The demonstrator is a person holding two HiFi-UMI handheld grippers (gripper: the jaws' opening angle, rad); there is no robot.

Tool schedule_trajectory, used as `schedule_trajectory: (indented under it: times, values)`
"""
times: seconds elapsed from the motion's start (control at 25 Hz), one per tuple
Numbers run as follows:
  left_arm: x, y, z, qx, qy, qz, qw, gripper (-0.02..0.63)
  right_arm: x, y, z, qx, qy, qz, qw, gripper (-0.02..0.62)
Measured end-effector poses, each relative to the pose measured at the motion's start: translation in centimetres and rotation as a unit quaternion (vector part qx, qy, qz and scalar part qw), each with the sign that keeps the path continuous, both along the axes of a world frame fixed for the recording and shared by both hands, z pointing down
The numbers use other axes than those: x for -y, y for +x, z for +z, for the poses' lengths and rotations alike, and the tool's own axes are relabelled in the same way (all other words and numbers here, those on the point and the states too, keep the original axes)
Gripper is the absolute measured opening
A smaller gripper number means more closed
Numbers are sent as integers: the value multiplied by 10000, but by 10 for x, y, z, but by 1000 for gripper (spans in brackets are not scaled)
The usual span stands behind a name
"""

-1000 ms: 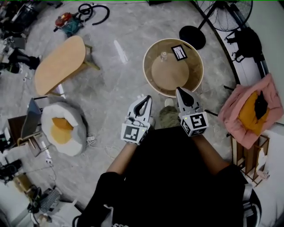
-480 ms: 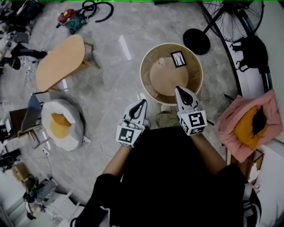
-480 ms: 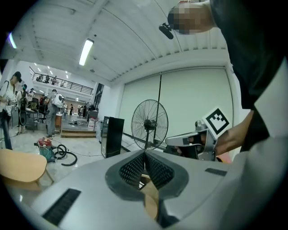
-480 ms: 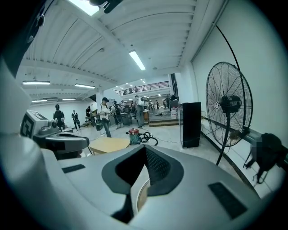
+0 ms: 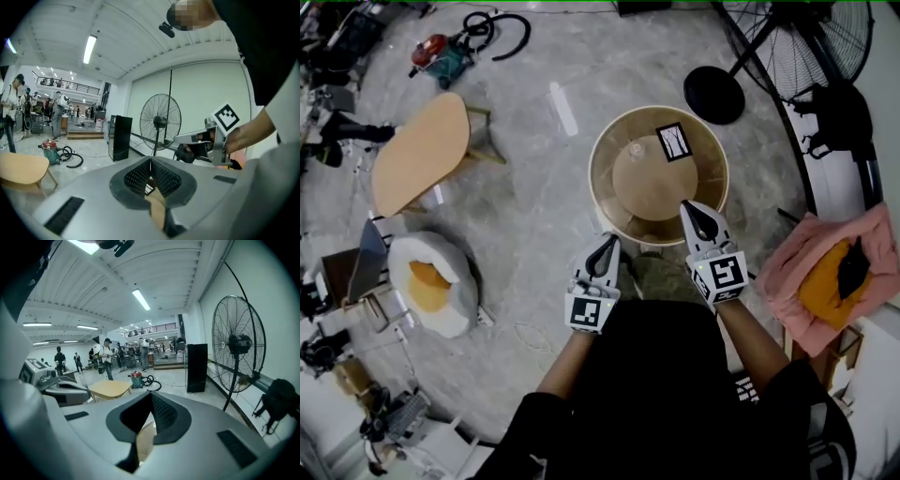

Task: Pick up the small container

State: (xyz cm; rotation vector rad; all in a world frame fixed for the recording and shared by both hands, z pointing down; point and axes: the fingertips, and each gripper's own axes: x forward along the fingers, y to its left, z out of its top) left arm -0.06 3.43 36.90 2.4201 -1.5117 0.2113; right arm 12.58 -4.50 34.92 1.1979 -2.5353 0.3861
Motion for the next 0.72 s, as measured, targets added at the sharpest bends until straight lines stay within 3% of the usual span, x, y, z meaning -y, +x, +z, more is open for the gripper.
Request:
schedule_trajectory:
  times: [0.12,0.24,0.48,0.72]
  values:
    - [2,9,56,-247,-548,-103,9981,20,2,12,25,50,-167,376,9991,17]
    - [5,11,108,-374,-961,-59,9947,20,1,-1,53,205,-353,501,9979,17]
    - [33,-9,195,-496,-1154,-78,9921,20,3,-25,119,107,-428,418,9982,17]
    - [76,-28,267,-307,-1092,14,9935,20,34,-39,190,233,-976,570,9933,17]
